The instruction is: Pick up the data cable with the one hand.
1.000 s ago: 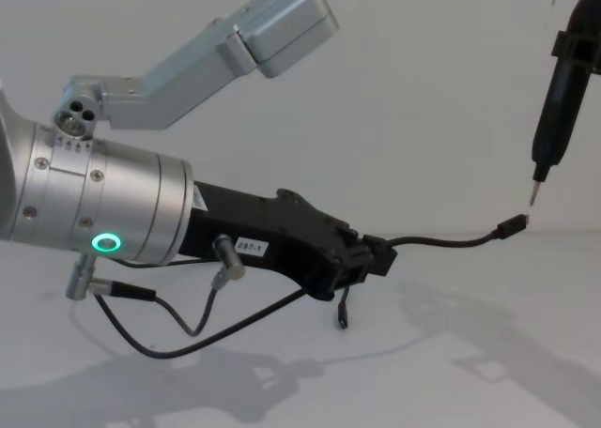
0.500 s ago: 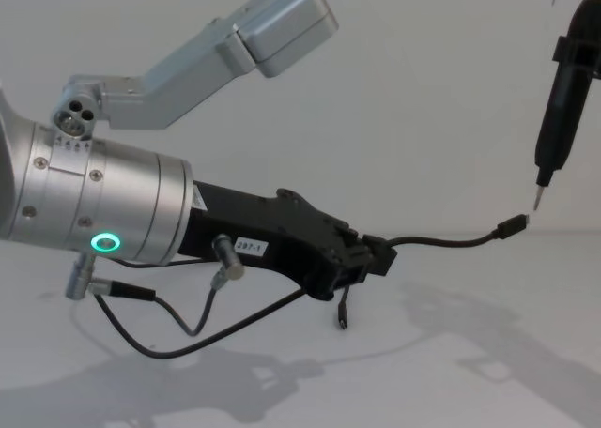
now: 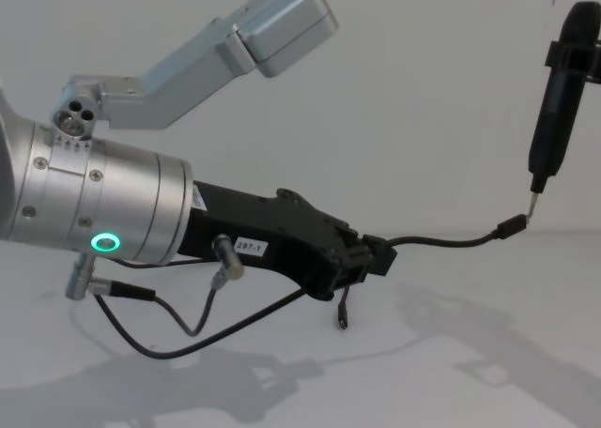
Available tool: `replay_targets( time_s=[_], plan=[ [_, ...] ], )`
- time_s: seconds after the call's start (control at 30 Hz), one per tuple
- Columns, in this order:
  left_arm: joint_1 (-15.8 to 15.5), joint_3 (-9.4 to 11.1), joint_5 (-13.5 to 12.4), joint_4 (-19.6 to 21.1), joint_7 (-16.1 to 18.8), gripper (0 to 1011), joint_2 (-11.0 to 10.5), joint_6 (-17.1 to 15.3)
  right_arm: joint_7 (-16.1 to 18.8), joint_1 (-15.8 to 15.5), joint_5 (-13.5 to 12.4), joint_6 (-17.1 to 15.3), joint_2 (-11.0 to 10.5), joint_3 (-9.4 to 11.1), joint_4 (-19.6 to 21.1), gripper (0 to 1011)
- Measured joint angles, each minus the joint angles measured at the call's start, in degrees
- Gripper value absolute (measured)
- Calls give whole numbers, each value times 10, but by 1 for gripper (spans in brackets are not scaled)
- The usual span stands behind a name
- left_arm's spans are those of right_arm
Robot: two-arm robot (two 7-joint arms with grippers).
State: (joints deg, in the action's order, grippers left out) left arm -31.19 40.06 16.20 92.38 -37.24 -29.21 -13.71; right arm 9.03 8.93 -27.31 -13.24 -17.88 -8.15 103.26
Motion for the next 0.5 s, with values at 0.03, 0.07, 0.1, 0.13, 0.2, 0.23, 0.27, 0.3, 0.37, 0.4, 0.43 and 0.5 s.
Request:
replay_targets(
  time_s=[0.03, 0.07, 0.1, 0.13, 0.2, 0.23, 0.27, 0.3, 0.37, 0.4, 0.43, 0.5],
  plan=[
    [0, 0, 0, 0, 0, 36, 0, 0, 0, 0, -1, -1, 0, 0, 0, 279],
    [0, 0, 0, 0, 0, 36, 0, 0, 0, 0, -1, -1, -1, -1, 1, 279],
    [0, 0, 0, 0, 0, 36, 0, 0, 0, 0, -2, -2, -1, -1, 1, 279],
    [0, 0, 0, 0, 0, 36, 0, 0, 0, -1, -3, -2, -2, -2, 2, 279],
    [0, 0, 0, 0, 0, 36, 0, 0, 0, -1, -4, -3, -3, -3, 2, 279],
    [0, 0, 0, 0, 0, 36, 0, 0, 0, -1, -4, -4, -4, -4, 2, 279],
    [0, 0, 0, 0, 0, 36, 0, 0, 0, -1, -4, -4, -4, -4, 3, 279],
    [0, 0, 0, 0, 0, 36, 0, 0, 0, -1, -4, -4, -4, -4, 3, 279],
    [0, 0, 0, 0, 0, 36, 0, 0, -1, -1, -5, -4, -6, -5, 3, 279],
    [0, 0, 0, 0, 0, 36, 0, 0, -1, -1, -5, -4, -6, -6, 3, 279],
    [0, 0, 0, 0, 0, 36, 0, 0, -1, -1, -5, -4, -6, -6, 3, 279],
    [0, 0, 0, 0, 0, 36, 0, 0, -2, -1, -5, -4, -7, -6, 3, 279]
  ],
)
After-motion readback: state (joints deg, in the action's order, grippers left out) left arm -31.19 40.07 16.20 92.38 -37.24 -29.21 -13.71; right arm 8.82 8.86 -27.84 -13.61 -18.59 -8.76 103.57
